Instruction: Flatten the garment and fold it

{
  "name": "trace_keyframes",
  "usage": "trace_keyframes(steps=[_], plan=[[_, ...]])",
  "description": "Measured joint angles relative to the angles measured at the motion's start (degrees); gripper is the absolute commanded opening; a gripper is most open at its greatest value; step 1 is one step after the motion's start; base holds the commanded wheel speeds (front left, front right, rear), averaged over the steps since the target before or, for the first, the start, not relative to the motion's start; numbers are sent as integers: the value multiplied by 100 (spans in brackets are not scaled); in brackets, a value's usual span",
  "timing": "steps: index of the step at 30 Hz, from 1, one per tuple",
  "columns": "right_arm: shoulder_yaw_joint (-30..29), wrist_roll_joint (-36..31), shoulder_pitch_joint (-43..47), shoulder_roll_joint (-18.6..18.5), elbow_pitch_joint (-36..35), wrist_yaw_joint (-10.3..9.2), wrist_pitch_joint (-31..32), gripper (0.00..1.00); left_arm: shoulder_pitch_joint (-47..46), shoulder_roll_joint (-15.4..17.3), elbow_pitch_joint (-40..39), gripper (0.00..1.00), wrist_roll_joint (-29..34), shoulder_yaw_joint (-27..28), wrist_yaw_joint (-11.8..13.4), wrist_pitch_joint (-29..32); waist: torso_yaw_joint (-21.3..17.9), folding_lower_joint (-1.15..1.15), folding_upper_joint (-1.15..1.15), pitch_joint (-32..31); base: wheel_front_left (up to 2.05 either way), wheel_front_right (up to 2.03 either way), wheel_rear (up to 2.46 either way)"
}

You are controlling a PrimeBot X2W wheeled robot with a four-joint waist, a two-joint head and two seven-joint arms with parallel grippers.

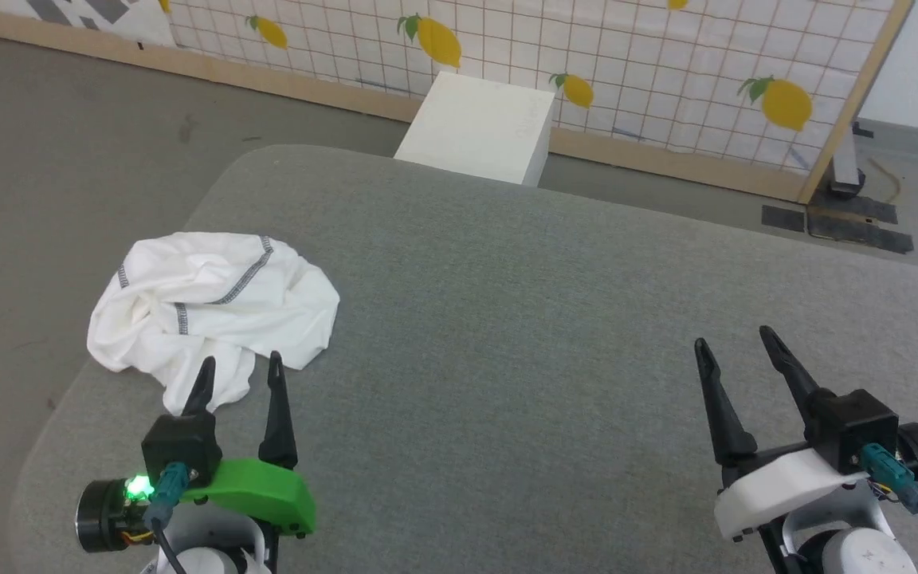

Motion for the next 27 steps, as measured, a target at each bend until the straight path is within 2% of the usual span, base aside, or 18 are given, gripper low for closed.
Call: trace_keyframes(steps=[27], plan=[[90, 60, 2, 0, 18, 0, -270, 100, 20, 58, 4, 100, -166, 56, 222, -305, 745, 0, 0, -8, 0, 0, 0]])
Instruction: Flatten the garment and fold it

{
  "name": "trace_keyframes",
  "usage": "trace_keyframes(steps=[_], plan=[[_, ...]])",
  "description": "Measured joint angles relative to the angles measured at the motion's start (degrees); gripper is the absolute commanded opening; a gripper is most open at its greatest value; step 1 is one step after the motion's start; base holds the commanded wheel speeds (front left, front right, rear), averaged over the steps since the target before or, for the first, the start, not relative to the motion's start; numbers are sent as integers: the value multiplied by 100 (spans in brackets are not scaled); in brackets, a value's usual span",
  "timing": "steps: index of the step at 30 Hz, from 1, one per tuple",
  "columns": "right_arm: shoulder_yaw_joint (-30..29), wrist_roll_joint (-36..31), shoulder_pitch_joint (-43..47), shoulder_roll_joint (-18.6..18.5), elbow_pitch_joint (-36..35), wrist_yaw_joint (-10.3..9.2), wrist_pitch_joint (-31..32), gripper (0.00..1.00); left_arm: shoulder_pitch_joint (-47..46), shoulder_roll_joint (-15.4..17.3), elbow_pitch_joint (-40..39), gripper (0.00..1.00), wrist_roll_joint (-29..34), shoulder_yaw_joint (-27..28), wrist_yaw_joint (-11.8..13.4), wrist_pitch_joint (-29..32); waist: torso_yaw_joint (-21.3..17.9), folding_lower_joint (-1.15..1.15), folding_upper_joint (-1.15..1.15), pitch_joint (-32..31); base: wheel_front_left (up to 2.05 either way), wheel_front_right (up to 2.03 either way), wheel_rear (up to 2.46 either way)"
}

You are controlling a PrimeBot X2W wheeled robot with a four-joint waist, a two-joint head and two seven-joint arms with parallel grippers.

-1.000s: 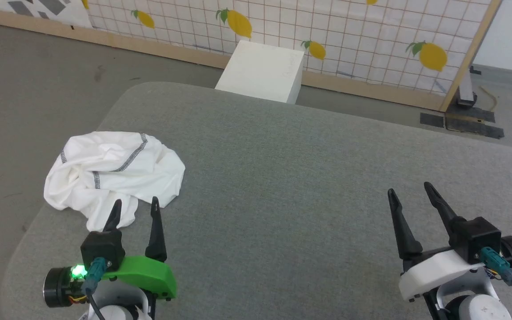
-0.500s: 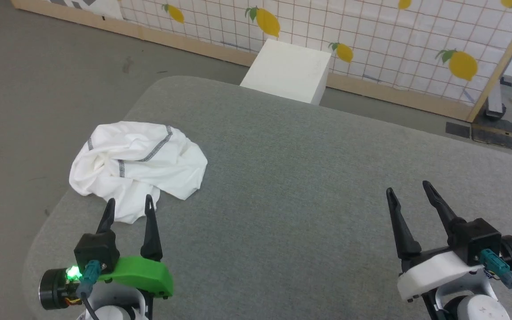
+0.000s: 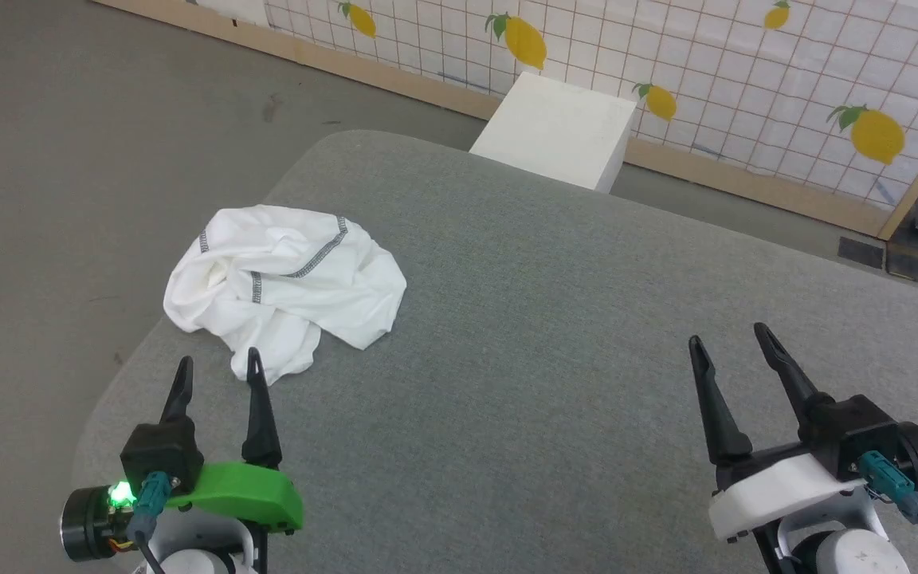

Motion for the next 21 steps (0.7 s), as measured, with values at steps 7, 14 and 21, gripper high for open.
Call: trace_keyframes(steps=[7, 14, 21], plan=[[8, 1, 1, 0, 3, 0, -57, 100, 2, 2, 11, 100, -70, 34, 101, -101, 137, 0, 0, 29, 0, 0, 0], [-12, 15, 3, 0, 1, 0, -100, 100, 7, 1, 27, 100, -203, 40, 187, -179, 276, 0, 0, 40, 0, 0, 0], [-25, 16, 10, 1, 1, 0, -154, 100, 41, 1, 57, 100, -258, 34, 268, -263, 445, 0, 0, 32, 0, 0, 0]])
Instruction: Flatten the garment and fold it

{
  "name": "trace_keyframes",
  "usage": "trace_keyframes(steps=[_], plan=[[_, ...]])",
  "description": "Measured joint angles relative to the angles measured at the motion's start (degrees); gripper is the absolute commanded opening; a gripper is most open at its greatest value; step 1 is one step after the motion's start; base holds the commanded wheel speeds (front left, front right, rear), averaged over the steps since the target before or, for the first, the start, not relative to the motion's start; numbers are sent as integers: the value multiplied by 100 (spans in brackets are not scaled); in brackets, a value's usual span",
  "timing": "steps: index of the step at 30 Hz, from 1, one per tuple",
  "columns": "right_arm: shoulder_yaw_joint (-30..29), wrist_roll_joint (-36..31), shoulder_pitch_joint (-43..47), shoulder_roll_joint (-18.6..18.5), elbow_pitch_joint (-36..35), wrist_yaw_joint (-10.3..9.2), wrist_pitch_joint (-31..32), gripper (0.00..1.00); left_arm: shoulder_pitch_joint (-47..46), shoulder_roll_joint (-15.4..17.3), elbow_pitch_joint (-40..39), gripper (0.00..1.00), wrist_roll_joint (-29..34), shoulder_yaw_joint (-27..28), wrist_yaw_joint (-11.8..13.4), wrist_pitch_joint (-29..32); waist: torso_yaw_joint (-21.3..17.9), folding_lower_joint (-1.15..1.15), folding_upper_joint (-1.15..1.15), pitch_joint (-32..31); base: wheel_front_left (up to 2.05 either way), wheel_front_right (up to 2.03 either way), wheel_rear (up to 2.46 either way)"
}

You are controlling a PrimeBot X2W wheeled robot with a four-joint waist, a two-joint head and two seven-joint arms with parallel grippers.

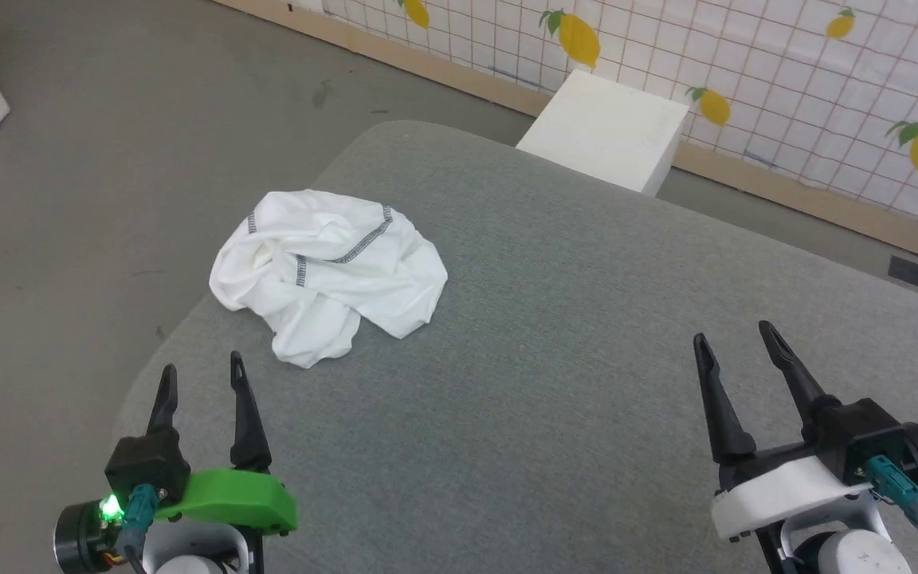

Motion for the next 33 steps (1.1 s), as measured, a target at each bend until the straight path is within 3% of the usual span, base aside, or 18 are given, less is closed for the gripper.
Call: trace_keyframes(steps=[17, 22, 26, 33], plan=[[20, 33, 59, 0, -20, 0, -148, 100, 34, -1, 53, 100, -147, -19, 136, -193, 434, 0, 0, 34, 0, 0, 0], [36, 32, 59, 0, -74, 0, -171, 100, 26, -8, 91, 100, -437, -33, 132, -261, 532, 0, 0, 158, 0, 0, 0], [125, -43, 25, 0, -200, 0, -104, 100, -238, -8, 363, 100, -778, -41, -55, -175, 529, 0, 0, 338, 0, 0, 0], [417, -232, -387, -18, -422, 0, 43, 100, -2050, 276, 1215, 100, -1155, 42, -425, 581, 324, 0, 0, 843, 0, 0, 0]])
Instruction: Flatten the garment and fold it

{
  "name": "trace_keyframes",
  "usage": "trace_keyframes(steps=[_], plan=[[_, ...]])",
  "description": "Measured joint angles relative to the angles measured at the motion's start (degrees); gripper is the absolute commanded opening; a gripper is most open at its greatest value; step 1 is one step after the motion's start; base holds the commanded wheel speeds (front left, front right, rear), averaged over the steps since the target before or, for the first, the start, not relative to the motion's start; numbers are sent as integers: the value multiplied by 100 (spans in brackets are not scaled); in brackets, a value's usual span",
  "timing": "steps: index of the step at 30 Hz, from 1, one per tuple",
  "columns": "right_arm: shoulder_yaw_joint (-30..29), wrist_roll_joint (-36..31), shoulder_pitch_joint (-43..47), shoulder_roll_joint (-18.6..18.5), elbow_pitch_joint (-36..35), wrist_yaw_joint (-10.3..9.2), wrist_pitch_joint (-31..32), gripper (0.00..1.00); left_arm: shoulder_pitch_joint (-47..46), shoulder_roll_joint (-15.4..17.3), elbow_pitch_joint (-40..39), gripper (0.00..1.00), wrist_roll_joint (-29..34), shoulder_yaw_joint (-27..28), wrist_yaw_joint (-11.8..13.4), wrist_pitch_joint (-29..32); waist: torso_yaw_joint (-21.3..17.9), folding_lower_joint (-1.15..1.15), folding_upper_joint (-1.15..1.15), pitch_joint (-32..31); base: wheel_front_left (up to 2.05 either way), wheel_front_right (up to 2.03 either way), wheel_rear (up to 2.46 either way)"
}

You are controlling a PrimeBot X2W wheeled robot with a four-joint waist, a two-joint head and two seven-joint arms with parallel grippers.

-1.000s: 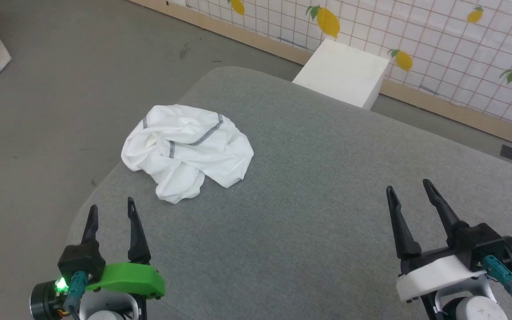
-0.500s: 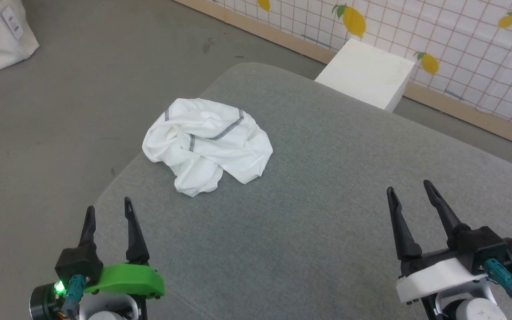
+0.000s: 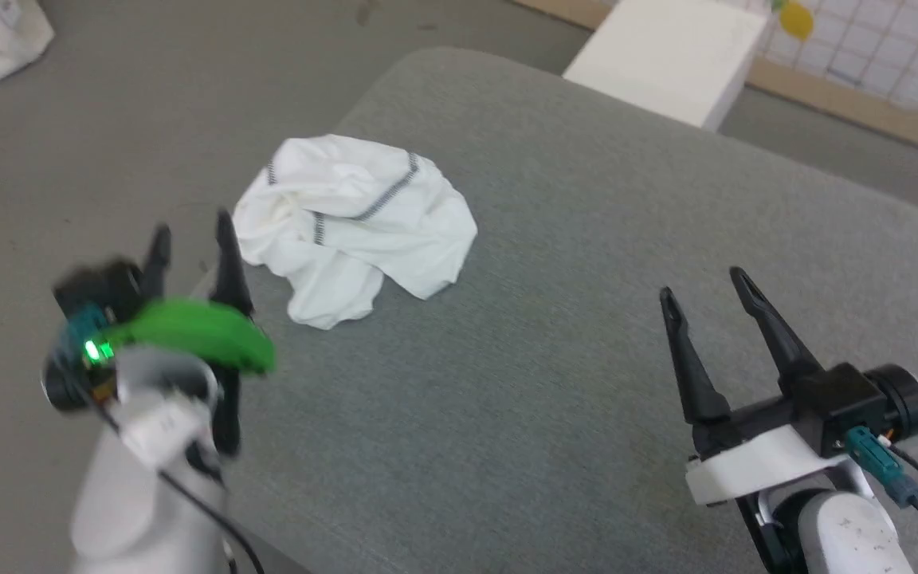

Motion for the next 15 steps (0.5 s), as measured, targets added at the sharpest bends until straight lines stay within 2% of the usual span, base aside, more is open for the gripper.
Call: trace_keyframes(steps=[7, 11, 15], plan=[[205, 67, -417, -325, -141, 0, 64, 100, -1668, 493, 1057, 100, -510, 378, -140, 1095, -499, 0, 0, 704, 0, 0, 0], [267, 175, -681, -399, -165, 0, 10, 100, -2189, 792, 1344, 100, -887, 716, -37, 1795, -928, 1, 0, 1133, 0, 0, 0], [290, 267, -868, -393, -144, 0, -104, 100, -2307, 1026, 1614, 100, -1239, 984, 233, 2787, -1376, 1, 0, 1553, 0, 0, 0]])
